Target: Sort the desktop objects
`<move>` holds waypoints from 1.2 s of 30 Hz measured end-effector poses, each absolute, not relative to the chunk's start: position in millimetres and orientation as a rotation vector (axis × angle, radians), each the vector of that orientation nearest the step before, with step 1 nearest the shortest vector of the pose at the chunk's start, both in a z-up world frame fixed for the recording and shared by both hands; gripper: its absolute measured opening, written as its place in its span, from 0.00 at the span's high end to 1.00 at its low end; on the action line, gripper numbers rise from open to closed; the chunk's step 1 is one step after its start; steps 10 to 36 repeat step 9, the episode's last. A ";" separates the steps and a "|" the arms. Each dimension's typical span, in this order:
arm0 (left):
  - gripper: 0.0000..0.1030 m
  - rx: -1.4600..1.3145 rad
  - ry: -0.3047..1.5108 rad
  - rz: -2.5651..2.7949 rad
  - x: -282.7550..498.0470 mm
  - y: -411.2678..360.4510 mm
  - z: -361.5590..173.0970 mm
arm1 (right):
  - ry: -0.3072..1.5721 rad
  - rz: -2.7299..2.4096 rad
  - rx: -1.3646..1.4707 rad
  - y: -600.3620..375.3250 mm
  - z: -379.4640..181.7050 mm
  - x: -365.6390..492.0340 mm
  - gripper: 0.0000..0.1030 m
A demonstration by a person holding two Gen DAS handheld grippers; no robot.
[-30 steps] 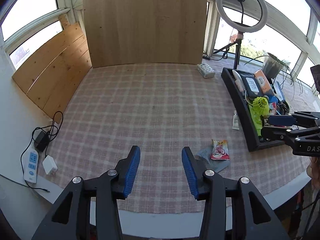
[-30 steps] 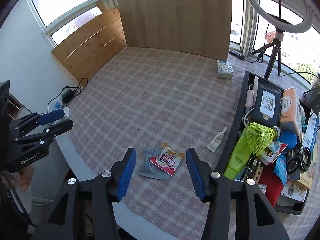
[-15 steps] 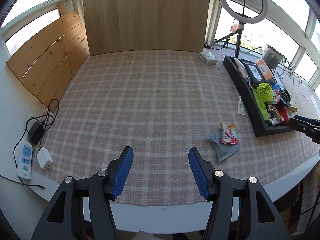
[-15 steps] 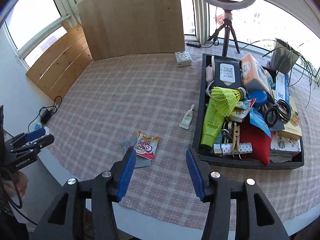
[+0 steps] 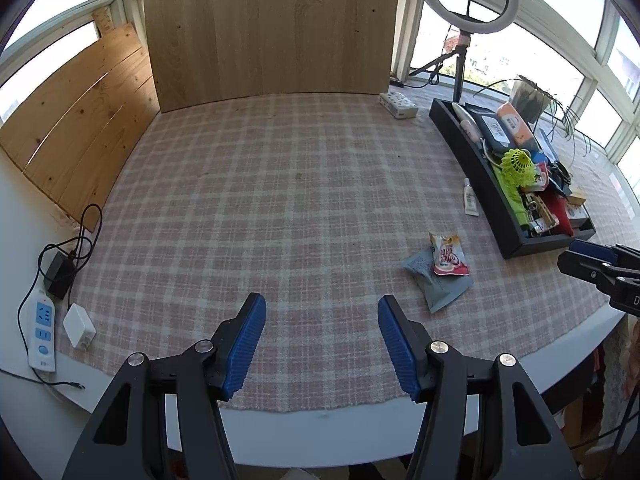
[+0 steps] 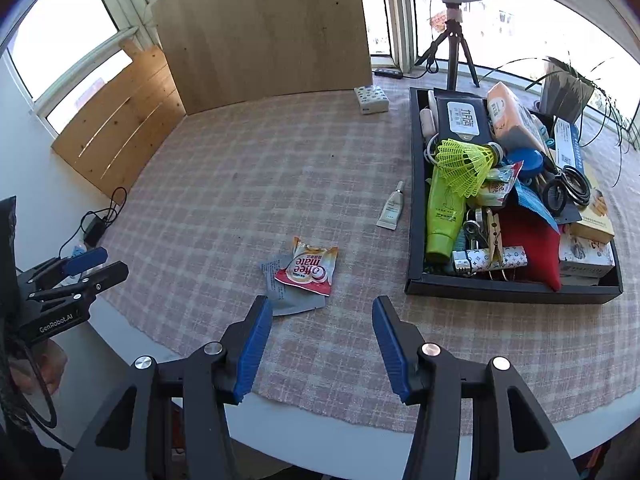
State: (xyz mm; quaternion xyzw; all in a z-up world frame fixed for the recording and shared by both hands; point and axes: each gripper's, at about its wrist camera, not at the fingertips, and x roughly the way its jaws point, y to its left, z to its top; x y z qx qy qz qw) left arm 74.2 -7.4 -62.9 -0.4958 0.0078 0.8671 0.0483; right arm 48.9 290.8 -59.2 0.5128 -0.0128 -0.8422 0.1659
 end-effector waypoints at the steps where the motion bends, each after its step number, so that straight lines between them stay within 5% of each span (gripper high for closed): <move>1: 0.40 -1.513 0.025 2.643 74.2 -8.4 -63.2 | -0.037 -2.399 1.462 289.5 -59.4 49.3 0.53; 36: 0.36 -1.513 0.024 2.654 74.5 -20.6 -64.5 | -0.012 -2.390 1.461 272.9 -61.8 49.9 0.53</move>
